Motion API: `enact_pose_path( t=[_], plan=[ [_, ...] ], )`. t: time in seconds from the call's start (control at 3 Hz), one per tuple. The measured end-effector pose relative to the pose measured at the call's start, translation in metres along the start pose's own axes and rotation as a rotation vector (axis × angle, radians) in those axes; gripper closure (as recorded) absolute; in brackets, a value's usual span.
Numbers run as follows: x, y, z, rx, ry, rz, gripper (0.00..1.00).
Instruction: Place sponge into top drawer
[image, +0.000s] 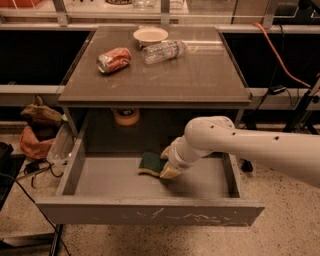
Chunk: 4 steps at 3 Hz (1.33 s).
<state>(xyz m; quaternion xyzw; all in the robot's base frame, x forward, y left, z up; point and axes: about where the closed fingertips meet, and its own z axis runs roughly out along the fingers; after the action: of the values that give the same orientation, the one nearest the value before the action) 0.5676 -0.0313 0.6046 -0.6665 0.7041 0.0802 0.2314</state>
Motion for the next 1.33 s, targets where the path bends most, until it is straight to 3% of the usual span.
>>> enact_pose_path(
  t=[0.33,1.33],
  plan=[
    [0.0000,0.0000,0.0000,0.000,0.000,0.000,0.81],
    [0.0000,0.0001,0.0001,0.000,0.000,0.000,0.12]
  ],
)
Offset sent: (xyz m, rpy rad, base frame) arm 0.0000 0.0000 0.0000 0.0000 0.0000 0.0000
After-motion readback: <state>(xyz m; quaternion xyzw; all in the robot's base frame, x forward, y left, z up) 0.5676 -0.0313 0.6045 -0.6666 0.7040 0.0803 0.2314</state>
